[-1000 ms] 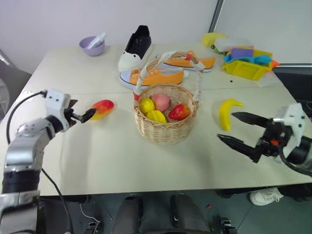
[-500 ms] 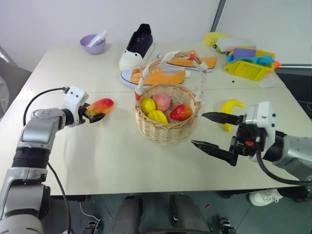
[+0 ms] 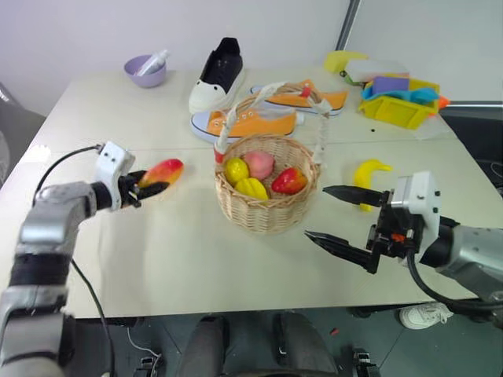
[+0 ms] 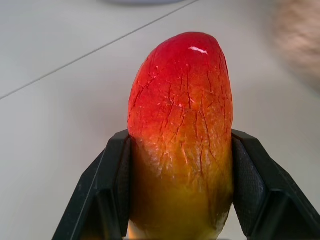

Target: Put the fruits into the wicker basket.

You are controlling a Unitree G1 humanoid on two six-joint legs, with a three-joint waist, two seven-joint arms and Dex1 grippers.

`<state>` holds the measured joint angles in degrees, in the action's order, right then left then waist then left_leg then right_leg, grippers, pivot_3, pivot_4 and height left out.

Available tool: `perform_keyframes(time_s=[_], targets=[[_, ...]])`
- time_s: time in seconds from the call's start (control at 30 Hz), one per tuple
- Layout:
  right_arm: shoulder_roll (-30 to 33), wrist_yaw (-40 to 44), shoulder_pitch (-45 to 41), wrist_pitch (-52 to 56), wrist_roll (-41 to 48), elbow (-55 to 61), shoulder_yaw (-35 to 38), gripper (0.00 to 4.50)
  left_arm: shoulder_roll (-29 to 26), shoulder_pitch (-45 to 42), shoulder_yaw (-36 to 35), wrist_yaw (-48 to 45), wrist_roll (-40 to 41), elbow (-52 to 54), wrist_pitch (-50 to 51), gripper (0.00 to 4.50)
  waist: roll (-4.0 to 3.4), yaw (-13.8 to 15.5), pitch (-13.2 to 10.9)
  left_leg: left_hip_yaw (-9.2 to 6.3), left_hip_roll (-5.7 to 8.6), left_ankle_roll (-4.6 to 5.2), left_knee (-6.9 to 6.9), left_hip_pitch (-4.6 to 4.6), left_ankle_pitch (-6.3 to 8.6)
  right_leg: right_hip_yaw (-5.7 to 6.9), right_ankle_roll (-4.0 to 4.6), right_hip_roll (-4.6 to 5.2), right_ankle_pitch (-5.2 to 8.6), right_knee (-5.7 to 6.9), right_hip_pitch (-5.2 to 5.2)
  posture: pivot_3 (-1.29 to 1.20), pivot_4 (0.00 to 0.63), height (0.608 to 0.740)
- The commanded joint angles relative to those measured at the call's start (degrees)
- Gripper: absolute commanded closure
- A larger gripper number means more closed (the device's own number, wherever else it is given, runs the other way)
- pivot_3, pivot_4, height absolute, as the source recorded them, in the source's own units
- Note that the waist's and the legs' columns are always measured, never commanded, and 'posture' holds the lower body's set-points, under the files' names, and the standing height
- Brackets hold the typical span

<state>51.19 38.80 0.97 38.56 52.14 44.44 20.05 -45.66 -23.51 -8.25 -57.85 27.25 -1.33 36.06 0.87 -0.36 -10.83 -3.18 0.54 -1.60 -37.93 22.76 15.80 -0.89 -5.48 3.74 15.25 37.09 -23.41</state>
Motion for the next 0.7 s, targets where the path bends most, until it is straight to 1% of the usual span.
perform_keyframes(time_s=[0.03,0.07,0.13,0.23,0.33,0.37,0.43,0.53,0.6,0.63,0.7], targets=[[0.88,1.58,0.06,-1.81,-1.31,-1.67,3.62,0.0,-2.15,0.3,-1.59,-4.8,10.72,16.64,6.03,2.22,-0.02,0.78,0.0,0.0,0.0,0.0,-0.05,0.02,0.0,0.02,0.02,0.04,0.0,-0.01,0.01,0.0,0.15,0.721],[0.84,1.93,0.17,-2.08,-1.73,-2.49,4.14,0.0,-1.8,-0.86,-0.26,-3.67,12.45,19.51,8.64,2.22,-0.02,1.08,0.01,0.04,0.02,-0.01,-0.06,-0.01,0.0,0.01,0.1,0.06,0.04,-0.06,0.06,0.0,0.15,0.721],[0.84,2.5,0.31,-2.42,-2.7,-3.72,4.76,0.0,0.19,-3.75,2.92,-0.53,12.57,22.87,10.57,2.22,-0.02,1.25,0.01,0.04,0.03,-0.01,-0.06,-0.1,0.0,0.0,0.27,0.06,0.11,-0.12,0.2,0.0,0.15,0.721],[0.71,2.86,0.58,-3.06,-4.21,-4.79,5.19,0.0,5.55,-10.03,9.57,6.46,7.98,24.22,11.16,2.22,-0.01,1.21,0.0,0.06,0.08,-0.01,-0.12,-0.23,0.0,0.0,0.28,-0.06,0.11,-0.15,0.39,0.0,0.15,0.721],[0.18,2.29,0.4,-3.18,-4.81,-5.1,5.45,0.0,10.54,-16.11,15.67,12.35,1.73,22.27,9.93,2.22,0.03,1.01,-0.03,0.11,0.09,0.0,-0.13,-0.24,-0.01,-0.01,0.07,-0.19,0.01,-0.13,0.37,0.0,0.15,0.721],[0.04,2.18,0.35,-3.17,-4.92,-5.11,5.38,0.0,11.53,-17.15,16.57,13.13,0.79,21.67,9.63,2.22,0.04,0.85,-0.03,0.12,0.09,0.0,-0.13,-0.25,0.0,0.0,0.03,-0.23,-0.01,-0.11,0.36,0.0,0.15,0.721],[-0.46,1.62,0.94,-3.27,-5.5,-4.86,5.3,0.0,15.35,-20.15,17.72,15.91,0.32,19.59,11.2,2.22,0.03,0.64,-0.03,0.16,0.07,0.03,-0.12,-0.25,0.01,-0.02,0.0,-0.28,-0.02,-0.04,0.29,0.0,0.15,0.721],[-1.44,-0.08,1.42,-2.83,-6.62,-5.52,5.08,0.0,17.75,-21.78,18.81,15.97,0.14,18.24,11.49,2.22,0.03,0.55,-0.03,0.11,0.04,0.07,-0.1,-0.25,0.03,0.0,-0.01,-0.39,-0.01,0.04,0.24,0.0,0.15,0.721],[-2.08,-1.48,1.63,-2.17,-7.51,-7.0,4.87,0.0,18.0,-21.97,18.82,15.36,0.31,17.92,11.52,1.38,0.04,0.5,-0.04,0.11,-0.03,0.08,-0.09,-0.26,0.04,-0.01,0.0,-0.45,-0.01,0.06,0.23,0.0,0.15,0.721],[-2.37,-2.33,1.68,-1.78,-8.23,-8.05,4.63,0.0,17.85,-22.04,18.87,14.94,0.24,18.02,11.44,1.04,0.03,0.53,-0.04,0.1,-0.04,0.08,-0.09,-0.27,0.04,0.0,0.0,-0.46,-0.01,0.06,0.23,0.0,0.15,0.721],[-3.36,-5.33,1.11,-2.41,-12.58,-11.43,3.12,0.0,17.44,-21.62,18.02,12.66,1.58,19.27,10.34,0.03,0.03,0.61,-0.04,0.11,-0.04,0.08,-0.09,-0.27,0.04,-0.01,0.0,-0.46,-0.01,0.06,0.23,0.0,0.15,0.721]])
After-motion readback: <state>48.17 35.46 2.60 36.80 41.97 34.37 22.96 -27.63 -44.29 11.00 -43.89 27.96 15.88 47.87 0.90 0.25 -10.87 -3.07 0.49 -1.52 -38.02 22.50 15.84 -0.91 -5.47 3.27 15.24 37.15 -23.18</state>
